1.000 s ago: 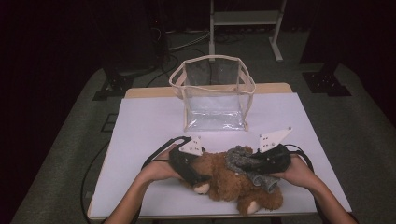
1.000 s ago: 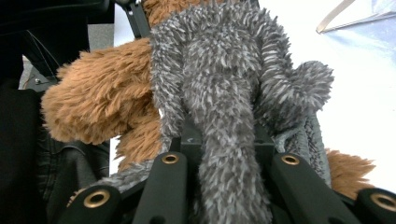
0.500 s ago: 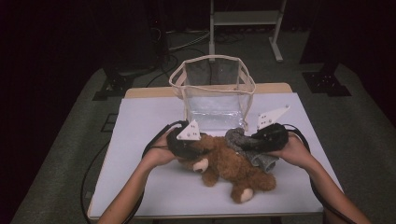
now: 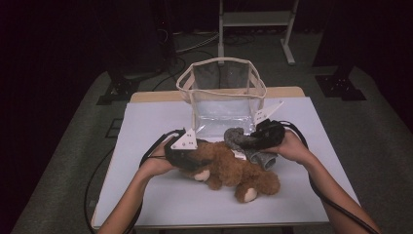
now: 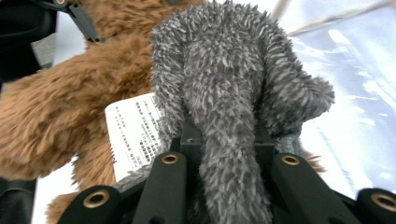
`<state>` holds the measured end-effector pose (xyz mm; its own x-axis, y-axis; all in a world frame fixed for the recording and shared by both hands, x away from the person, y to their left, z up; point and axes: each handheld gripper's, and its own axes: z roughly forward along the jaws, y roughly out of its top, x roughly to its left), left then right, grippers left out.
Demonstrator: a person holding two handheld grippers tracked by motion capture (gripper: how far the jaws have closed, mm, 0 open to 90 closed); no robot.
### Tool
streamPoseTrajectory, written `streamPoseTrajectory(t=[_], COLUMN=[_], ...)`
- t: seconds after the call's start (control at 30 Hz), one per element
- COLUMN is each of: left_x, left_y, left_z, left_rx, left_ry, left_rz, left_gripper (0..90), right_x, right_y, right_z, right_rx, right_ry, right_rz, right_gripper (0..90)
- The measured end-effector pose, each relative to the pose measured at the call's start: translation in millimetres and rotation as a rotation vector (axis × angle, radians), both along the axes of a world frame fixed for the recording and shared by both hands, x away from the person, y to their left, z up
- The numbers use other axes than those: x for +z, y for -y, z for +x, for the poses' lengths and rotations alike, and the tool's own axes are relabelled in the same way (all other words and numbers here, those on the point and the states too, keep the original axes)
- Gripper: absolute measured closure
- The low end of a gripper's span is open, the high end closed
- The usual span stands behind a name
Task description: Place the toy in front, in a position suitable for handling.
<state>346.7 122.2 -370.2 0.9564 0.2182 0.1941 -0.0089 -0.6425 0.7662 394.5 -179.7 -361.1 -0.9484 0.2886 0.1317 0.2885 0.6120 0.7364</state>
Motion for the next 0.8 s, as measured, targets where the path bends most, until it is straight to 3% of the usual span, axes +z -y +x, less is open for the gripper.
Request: streamPoseTrajectory(t=[0.07,0.2,0.27,0.3,0.37,0.43,0.57,0.67,0.8], left_x=[1.8,13.0,15.0,13.2,5.5,-2.0,-4.5,-3.5,-2.0], left_y=[-1.9,-6.7,-6.4,-5.2,-4.0,-3.5,-6.5,-9.3,-11.5], left_z=[-3.3,-10.9,-12.4,-12.6,-12.4,-16.4,-24.5,-30.8,-35.6], left_rx=[0.001,-0.016,-0.018,-0.014,-0.032,-0.052,-0.047,-0.057,-0.056], left_ry=[-0.03,-0.059,-0.061,-0.07,-0.114,-0.117,-0.104,-0.09,-0.088], left_rz=[0.017,-0.009,0.005,0.036,0.078,0.071,0.058,0.063,0.064], left_gripper=[23.4,16.8,16.6,16.6,22.4,25.9,29.2,29.4,27.4], right_x=[-1.6,-0.9,-0.4,-0.3,0.8,3.0,18.0,25.9,13.9], right_y=[-3.9,-9.6,-12.0,-12.9,-14.5,-15.3,-13.7,-12.5,-16.7], right_z=[-9.2,-33.5,-45.0,-49.1,-59.8,-66.5,-64.5,-54.6,-50.4], right_rx=[0.01,0.043,0.062,0.069,0.091,0.109,0.112,0.069,0.065], right_ry=[0.018,0.071,0.101,0.105,0.12,0.124,0.144,0.161,0.143], right_rz=[0.008,0.004,-0.005,-0.004,-0.005,-0.006,-0.002,0.004,-0.007], right_gripper=[73.8,74.0,74.0,73.9,73.9,73.7,73.7,73.6,73.3])
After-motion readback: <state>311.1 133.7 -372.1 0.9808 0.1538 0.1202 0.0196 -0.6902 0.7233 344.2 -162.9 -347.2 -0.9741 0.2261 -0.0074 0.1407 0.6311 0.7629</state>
